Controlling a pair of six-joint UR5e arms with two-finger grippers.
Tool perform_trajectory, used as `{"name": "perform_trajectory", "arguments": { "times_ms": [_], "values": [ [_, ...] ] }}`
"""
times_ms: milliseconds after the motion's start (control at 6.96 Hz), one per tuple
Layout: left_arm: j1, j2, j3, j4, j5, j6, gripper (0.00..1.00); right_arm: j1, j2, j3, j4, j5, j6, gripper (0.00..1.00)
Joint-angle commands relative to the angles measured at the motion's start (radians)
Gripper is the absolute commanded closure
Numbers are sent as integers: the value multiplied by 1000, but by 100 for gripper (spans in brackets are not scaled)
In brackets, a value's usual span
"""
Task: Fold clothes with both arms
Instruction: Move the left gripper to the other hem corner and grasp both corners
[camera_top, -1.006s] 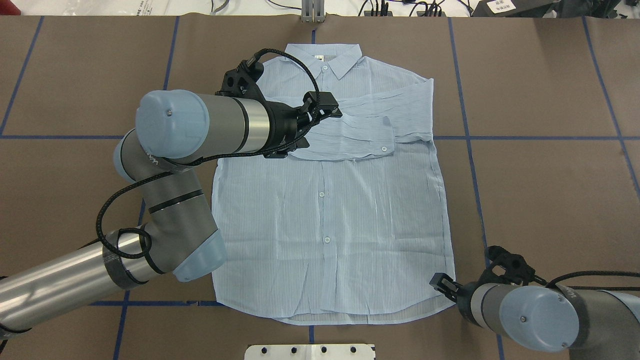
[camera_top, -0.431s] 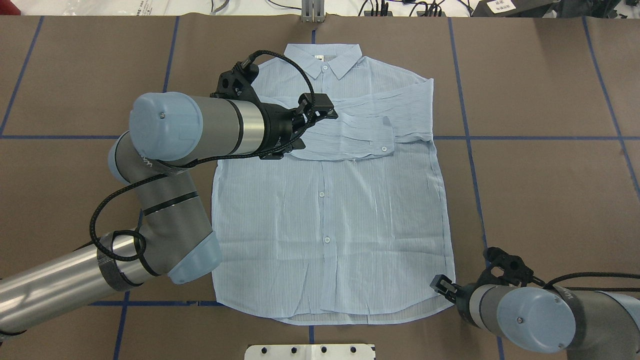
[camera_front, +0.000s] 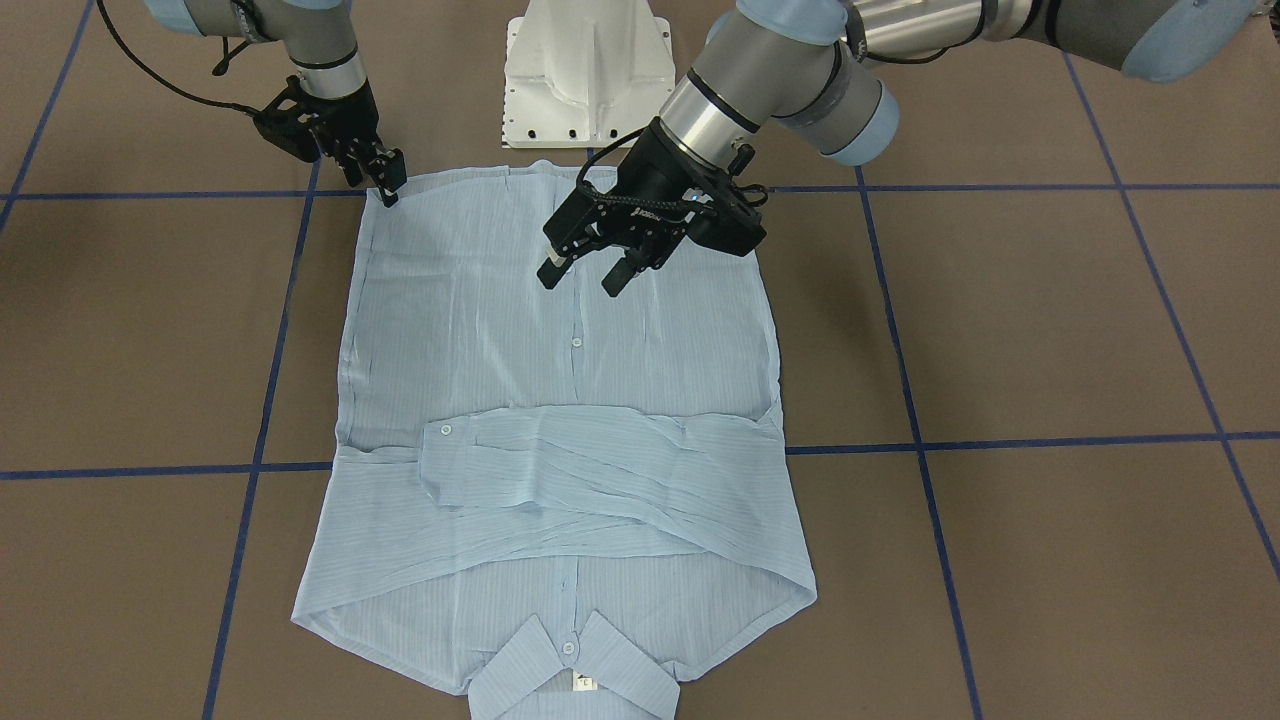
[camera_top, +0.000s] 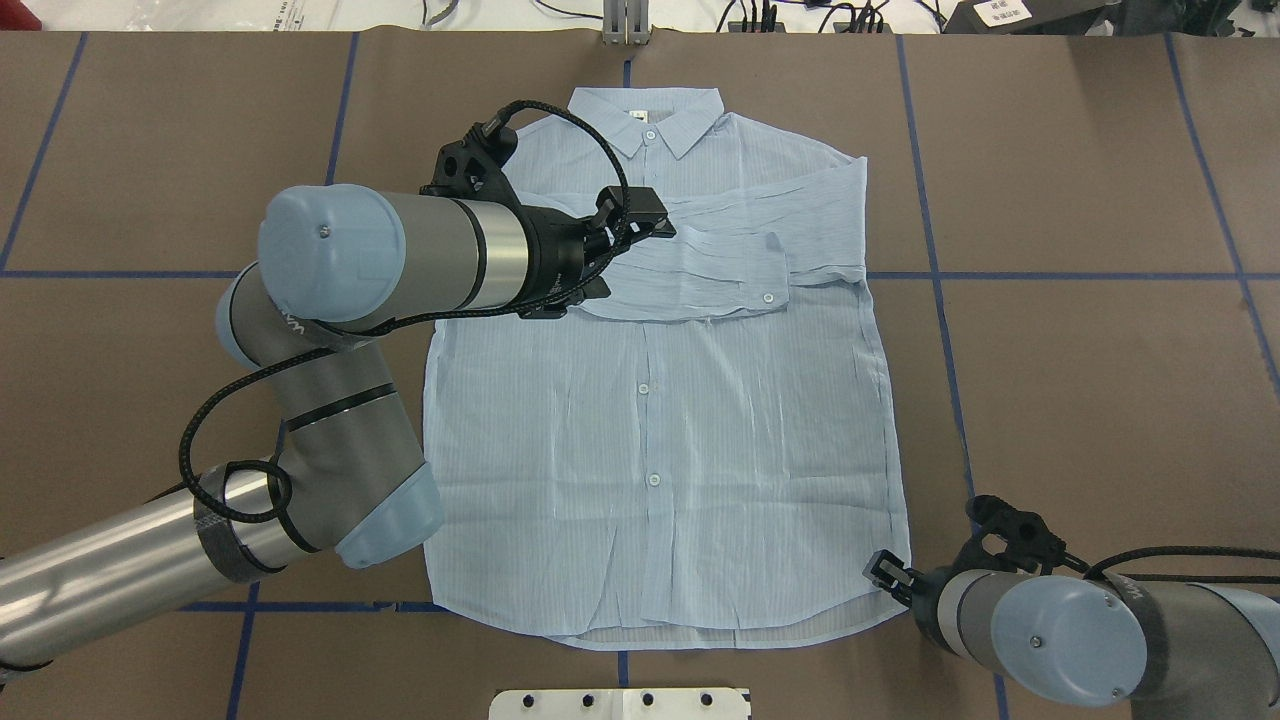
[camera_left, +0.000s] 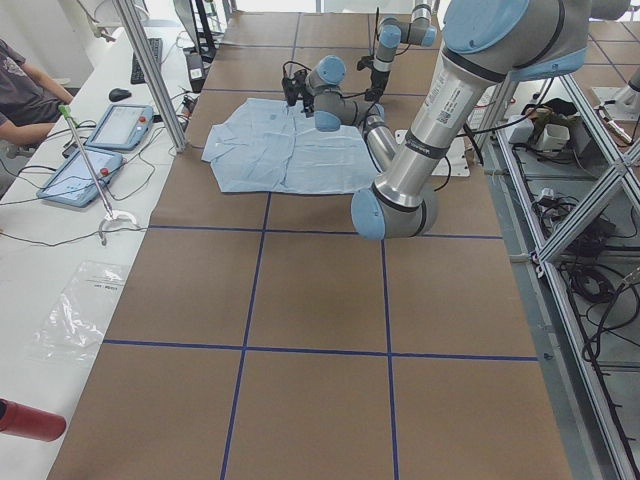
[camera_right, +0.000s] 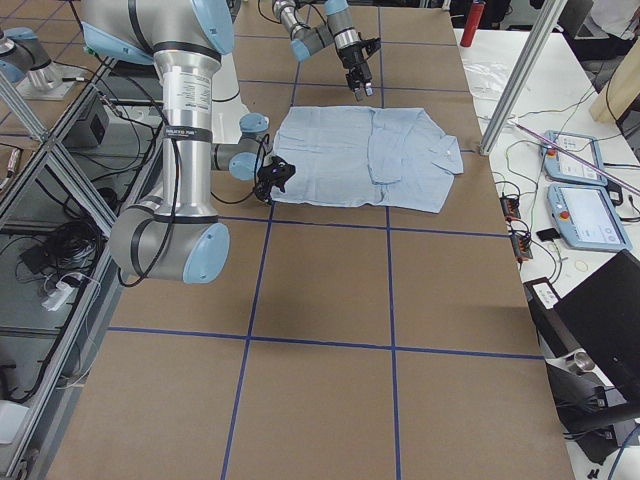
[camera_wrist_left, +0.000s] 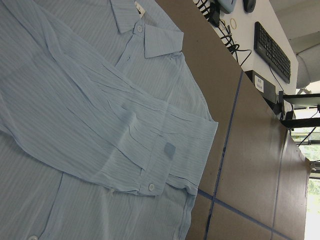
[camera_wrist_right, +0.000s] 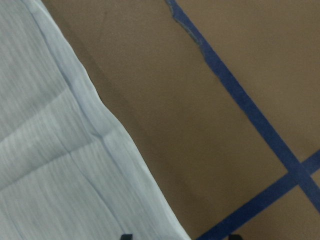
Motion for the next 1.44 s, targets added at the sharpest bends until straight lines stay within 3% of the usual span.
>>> {"name": "perform_trajectory", "arguments": {
  "times_ms": [0,144,287,431,718,1006,1293],
  "values": [
    [0,1,0,0,0,0,3,2,5,-2,-3,-19,-1,62],
    [0,1,0,0,0,0,3,11,5,1,-3,-20,-1,90],
    [-2,1,0,0,0,0,3,20,5,1,-3,-20,-2,91],
    [0,1,0,0,0,0,3,32,19,2,-5,-19,-4,100],
    [0,24,-6,1,0,0,3,45,21,11,-5,-17,-8,100],
    [143,245,-145,55,107,2,4,51,13,47,-5,-16,-7,100],
    [312,308,-230,368,228,27,5,51,11,54,-3,-14,-7,100]
  ]
}}
